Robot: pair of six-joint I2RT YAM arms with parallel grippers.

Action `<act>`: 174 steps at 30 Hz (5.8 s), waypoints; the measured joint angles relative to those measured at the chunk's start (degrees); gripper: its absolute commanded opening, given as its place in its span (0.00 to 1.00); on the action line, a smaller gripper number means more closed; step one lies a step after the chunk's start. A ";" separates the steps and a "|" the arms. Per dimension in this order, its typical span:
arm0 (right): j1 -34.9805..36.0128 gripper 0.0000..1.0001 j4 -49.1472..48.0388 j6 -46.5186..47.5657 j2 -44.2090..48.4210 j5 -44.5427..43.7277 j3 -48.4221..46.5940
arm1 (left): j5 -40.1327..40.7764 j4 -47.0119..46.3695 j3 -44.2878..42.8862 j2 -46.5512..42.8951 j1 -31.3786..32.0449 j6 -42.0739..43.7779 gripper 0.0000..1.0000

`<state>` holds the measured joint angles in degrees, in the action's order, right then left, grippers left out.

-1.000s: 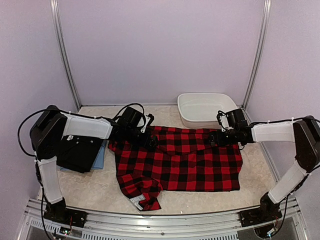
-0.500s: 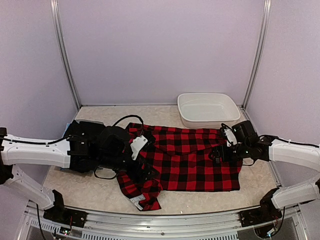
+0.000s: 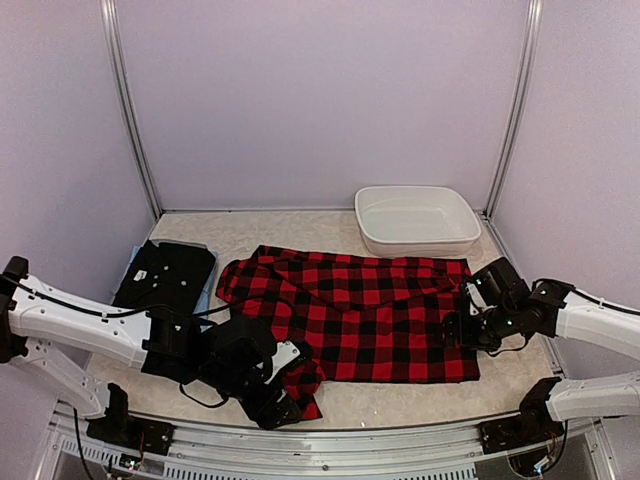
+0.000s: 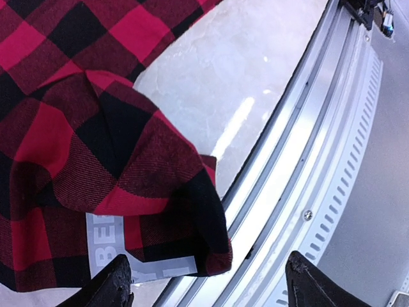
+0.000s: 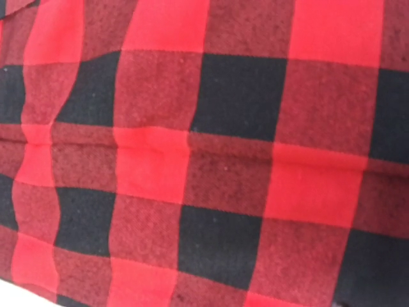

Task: Fold and stack the long sleeve shirts
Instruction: Pick up the 1/3-folded shirt from the center of the board, then fold the 1/3-folded shirt at the center of the board.

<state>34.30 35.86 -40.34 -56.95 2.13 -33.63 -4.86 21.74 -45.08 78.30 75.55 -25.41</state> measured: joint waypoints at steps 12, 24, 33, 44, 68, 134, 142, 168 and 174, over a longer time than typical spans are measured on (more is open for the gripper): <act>1.97 0.84 0.46 -4.31 -1.62 -2.03 1.90 | -5.33 -1.40 1.14 7.50 -1.97 5.27 0.03; 2.03 0.68 7.50 -10.45 -0.13 -7.41 2.29 | -10.29 2.82 -1.29 5.18 -9.31 9.14 0.00; 2.32 0.66 11.06 -15.63 -6.40 -8.83 0.87 | -10.99 6.45 -5.14 4.98 -15.56 8.26 0.00; 2.34 0.61 13.49 -21.64 -10.62 -8.44 -0.33 | -16.04 8.70 -7.17 6.91 -20.35 11.34 0.00; 2.45 0.12 6.01 -23.37 -1.75 -6.91 7.76 | -16.63 12.48 -11.39 8.35 -23.28 14.80 0.00; -15.87 0.56 -0.87 12.46 -20.50 -7.30 -14.56 | -23.47 17.79 -38.93 34.49 -43.39 19.19 0.00; -15.87 0.65 -2.05 12.63 -16.81 -7.26 -14.56 | -22.91 17.09 -42.47 36.11 -43.39 16.76 0.00; -15.85 0.65 -13.40 15.06 -24.90 0.42 -11.41 | -18.60 16.70 -44.68 39.74 -44.61 15.67 0.36; -15.82 0.66 -13.68 16.24 -27.52 -1.92 -11.72 | -15.87 17.16 -44.44 39.69 -44.61 16.50 0.54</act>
<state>18.48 22.17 -24.10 -84.47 0.21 -45.34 -20.73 38.89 -89.52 117.99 30.94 -8.91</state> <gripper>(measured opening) 0.651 0.486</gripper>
